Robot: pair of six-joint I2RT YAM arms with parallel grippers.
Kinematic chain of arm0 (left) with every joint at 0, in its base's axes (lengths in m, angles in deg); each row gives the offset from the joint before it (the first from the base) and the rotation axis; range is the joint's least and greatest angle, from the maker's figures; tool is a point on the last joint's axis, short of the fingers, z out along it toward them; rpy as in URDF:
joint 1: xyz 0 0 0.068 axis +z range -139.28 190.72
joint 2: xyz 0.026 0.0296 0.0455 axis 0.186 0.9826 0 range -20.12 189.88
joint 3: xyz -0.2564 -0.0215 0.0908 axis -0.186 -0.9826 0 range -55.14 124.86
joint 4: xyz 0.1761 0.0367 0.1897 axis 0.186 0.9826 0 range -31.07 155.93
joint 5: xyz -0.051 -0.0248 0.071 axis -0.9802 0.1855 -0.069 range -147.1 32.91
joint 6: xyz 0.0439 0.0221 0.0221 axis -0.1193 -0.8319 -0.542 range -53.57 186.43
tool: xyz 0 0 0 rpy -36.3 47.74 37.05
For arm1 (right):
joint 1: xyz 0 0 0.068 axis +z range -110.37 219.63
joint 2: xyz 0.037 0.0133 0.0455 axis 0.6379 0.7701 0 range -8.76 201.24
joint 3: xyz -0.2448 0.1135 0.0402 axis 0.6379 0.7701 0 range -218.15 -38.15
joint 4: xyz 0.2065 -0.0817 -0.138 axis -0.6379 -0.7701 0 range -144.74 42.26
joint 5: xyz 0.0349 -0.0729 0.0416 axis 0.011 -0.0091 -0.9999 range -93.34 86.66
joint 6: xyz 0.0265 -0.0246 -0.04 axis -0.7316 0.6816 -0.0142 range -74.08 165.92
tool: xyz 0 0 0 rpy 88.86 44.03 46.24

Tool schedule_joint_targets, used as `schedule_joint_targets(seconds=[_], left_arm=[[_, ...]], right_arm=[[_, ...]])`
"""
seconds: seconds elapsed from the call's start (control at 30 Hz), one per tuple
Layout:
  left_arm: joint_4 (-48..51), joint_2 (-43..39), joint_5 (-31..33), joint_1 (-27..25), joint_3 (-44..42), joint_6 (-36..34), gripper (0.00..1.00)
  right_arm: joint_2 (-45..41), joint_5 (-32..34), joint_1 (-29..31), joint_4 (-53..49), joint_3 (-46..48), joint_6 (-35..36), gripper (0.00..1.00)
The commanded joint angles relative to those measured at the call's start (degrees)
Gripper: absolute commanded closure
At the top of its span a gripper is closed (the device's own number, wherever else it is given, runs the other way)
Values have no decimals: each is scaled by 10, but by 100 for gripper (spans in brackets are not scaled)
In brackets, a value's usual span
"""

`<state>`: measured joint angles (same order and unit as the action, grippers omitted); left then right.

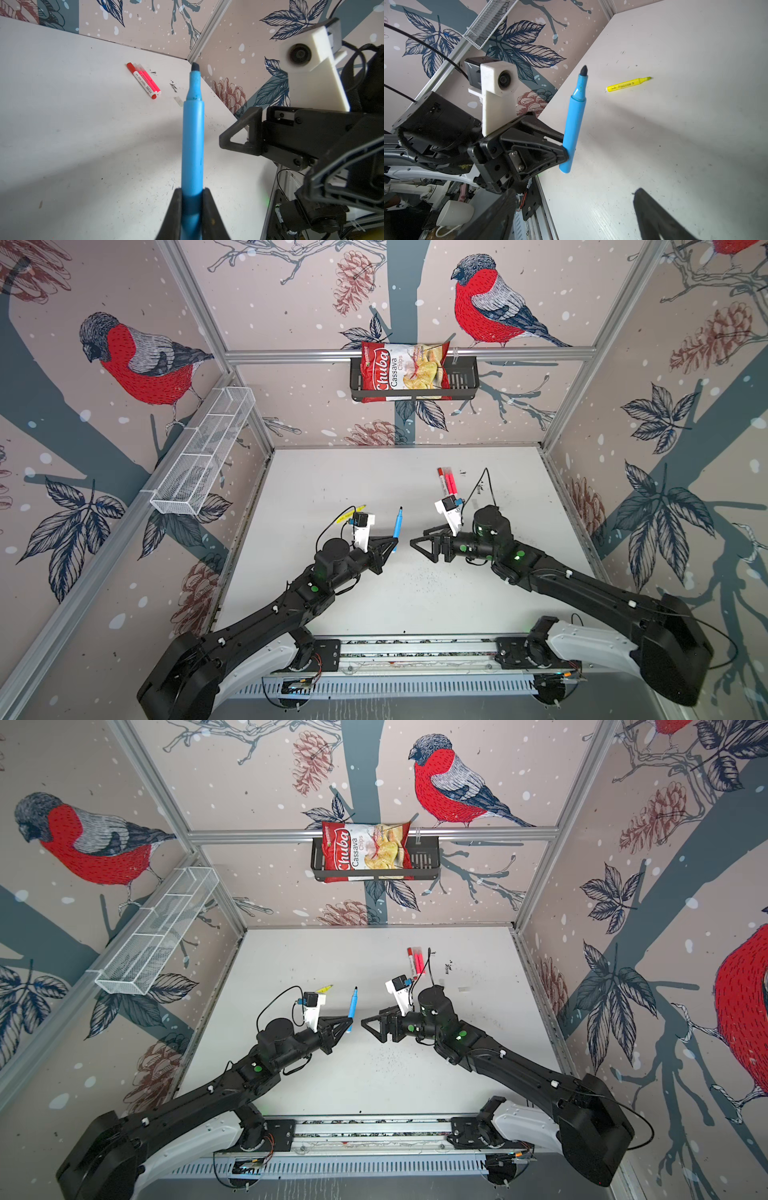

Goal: Insert the pens into the pen caps

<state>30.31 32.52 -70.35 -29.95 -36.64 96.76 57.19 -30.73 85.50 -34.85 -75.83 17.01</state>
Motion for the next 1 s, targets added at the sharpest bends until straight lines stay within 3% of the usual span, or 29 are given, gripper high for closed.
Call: schedule_joint_targets(seconds=[0.0,0.17,0.27,0.6,0.9,0.97], left_arm=[[-45,-4,12,-6,0,9,87],[-57,-1,7,-11,-1,10,87],[-65,2,5,-15,-2,11,87],[-80,2,2,-24,-9,14,87],[-71,-2,7,-26,-18,13,86],[-68,1,6,-27,-17,11,82]], right_arm=[[8,14,9,27,-12,-3,14],[19,16,16,42,-17,-10,22],[31,28,18,44,-28,-14,34],[95,34,29,68,-73,-21,42],[112,40,38,72,-87,-21,81],[109,47,38,68,-87,-18,86]])
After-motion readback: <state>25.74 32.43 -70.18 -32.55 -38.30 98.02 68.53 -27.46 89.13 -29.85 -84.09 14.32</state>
